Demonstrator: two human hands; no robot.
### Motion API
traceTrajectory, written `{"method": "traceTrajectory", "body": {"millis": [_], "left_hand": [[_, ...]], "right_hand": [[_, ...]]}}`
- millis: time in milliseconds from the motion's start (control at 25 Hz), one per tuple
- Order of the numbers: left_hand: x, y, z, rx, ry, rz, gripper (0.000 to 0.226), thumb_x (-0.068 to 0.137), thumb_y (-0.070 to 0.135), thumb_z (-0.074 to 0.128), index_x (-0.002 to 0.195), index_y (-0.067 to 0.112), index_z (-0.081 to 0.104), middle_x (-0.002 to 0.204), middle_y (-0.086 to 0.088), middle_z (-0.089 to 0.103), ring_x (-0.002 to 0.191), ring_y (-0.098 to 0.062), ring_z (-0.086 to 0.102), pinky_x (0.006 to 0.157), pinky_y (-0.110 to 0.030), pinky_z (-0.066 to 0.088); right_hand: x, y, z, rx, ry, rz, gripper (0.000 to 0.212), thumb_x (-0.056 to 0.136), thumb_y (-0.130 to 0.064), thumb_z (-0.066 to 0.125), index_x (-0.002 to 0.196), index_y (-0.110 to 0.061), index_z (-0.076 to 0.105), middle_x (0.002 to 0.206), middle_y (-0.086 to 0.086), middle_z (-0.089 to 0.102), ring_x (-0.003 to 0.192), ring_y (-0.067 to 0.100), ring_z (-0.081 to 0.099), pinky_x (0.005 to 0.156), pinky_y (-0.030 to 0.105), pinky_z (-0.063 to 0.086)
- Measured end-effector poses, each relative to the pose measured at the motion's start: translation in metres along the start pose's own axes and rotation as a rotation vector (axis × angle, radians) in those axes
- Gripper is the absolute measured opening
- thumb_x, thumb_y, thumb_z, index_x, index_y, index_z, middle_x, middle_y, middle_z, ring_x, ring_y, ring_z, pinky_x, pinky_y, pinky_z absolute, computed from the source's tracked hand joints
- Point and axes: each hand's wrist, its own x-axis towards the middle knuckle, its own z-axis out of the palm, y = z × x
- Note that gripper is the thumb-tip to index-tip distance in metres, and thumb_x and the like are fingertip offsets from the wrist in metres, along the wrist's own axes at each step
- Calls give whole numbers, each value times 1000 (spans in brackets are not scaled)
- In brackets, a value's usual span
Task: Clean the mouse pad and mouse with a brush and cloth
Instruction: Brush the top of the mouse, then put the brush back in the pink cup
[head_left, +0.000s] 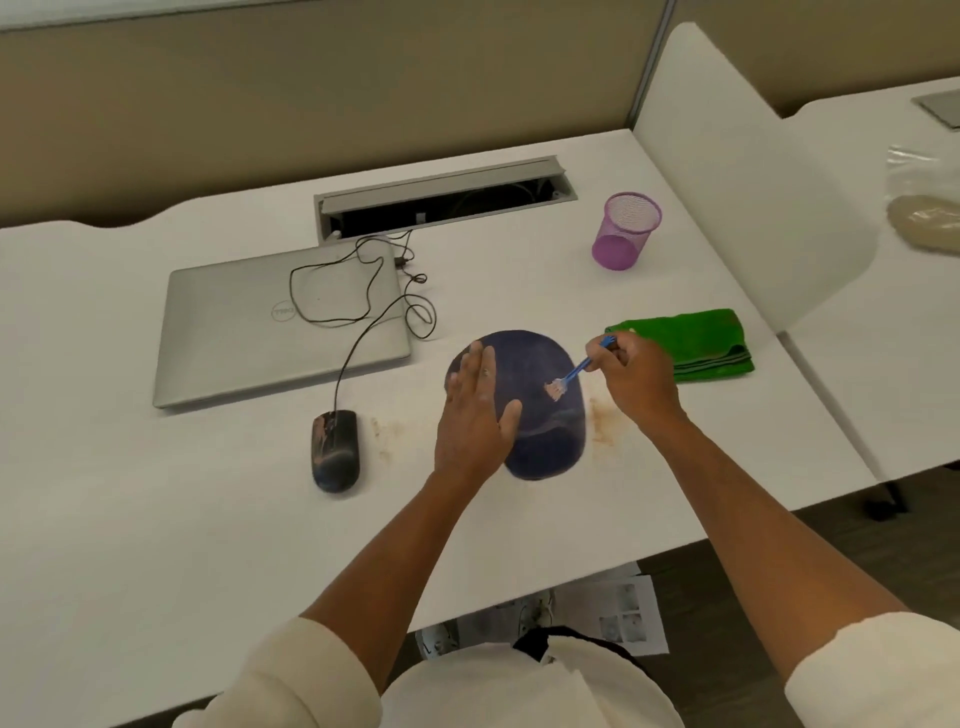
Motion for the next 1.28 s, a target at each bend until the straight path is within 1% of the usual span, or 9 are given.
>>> {"method": "traceTrajectory", "body": {"millis": [160, 360, 560, 760, 880, 1000, 1080, 1160, 1280], "left_hand": [[57, 36, 21, 114, -107, 39, 69, 107, 33, 41, 163, 14, 5, 172, -4, -1, 158, -21, 1, 126, -36, 3], [124, 54, 56, 205, -238, 48, 58, 110, 18, 29, 163, 10, 6, 171, -11, -2, 158, -27, -3, 126, -39, 0], [176, 63, 78, 260, -254, 15, 59, 110, 21, 27, 162, 8, 1, 170, -14, -10, 157, -29, -9, 126, -40, -4], [207, 55, 94, 353, -263, -10, 67, 111, 36, 24, 160, 9, -12, 168, -10, -21, 155, -26, -19, 126, -40, -13], [209, 50, 102, 432, -213, 8, 68, 106, 45, 8, 159, 10, -17, 166, -8, -27, 153, -23, -26, 125, -42, -14], [207, 49, 105, 447, -173, 10, 76, 92, 49, -11, 158, 12, -20, 164, -6, -30, 150, -19, -31, 124, -41, -18], [207, 48, 106, 452, -166, 14, 77, 90, 50, -13, 157, 13, -22, 164, -5, -31, 150, -20, -30, 124, -40, -19], [208, 48, 107, 450, -156, 11, 76, 91, 49, -12, 157, 13, -22, 164, -5, -31, 152, -20, -29, 124, -40, -18], [209, 48, 107, 449, -156, 13, 75, 92, 50, -11, 157, 14, -22, 164, -4, -31, 152, -20, -29, 124, -40, -18]], "right_hand": [[39, 12, -24, 19, -11, 7, 19, 98, -26, 56, 89, -14, 68, 67, -11, 61, 61, 3, 51, 55, 13, 34], [87, 21, -38, 50, -103, -20, 20, 98, -23, 53, 96, -13, 70, 83, -1, 69, 71, 11, 57, 62, 24, 42], [140, 24, -62, 124, 65, 76, 15, 96, -23, 58, 102, -12, 67, 85, 0, 73, 78, 15, 65, 75, 32, 53], [202, 23, -93, 111, 203, 40, 13, 94, -17, 55, 101, -11, 64, 87, 3, 73, 82, 20, 67, 73, 33, 53], [238, 15, -102, 31, 269, -38, 15, 95, -18, 51, 102, -11, 63, 91, 6, 73, 83, 21, 66, 67, 28, 47], [269, 8, -99, -94, 333, -116, 17, 95, -24, 56, 107, -14, 61, 98, 7, 73, 86, 23, 69, 67, 31, 54], [283, 6, -92, -217, 329, -173, 20, 95, -29, 58, 111, -17, 58, 101, 9, 73, 85, 24, 70, 63, 28, 55], [293, 6, -85, -349, 285, -225, 19, 96, -29, 57, 111, -18, 56, 97, 11, 73, 84, 28, 70, 63, 33, 57], [301, 13, -71, -460, 164, -263, 17, 94, -28, 58, 110, -20, 60, 94, 9, 73, 85, 28, 68, 59, 26, 45]]}}
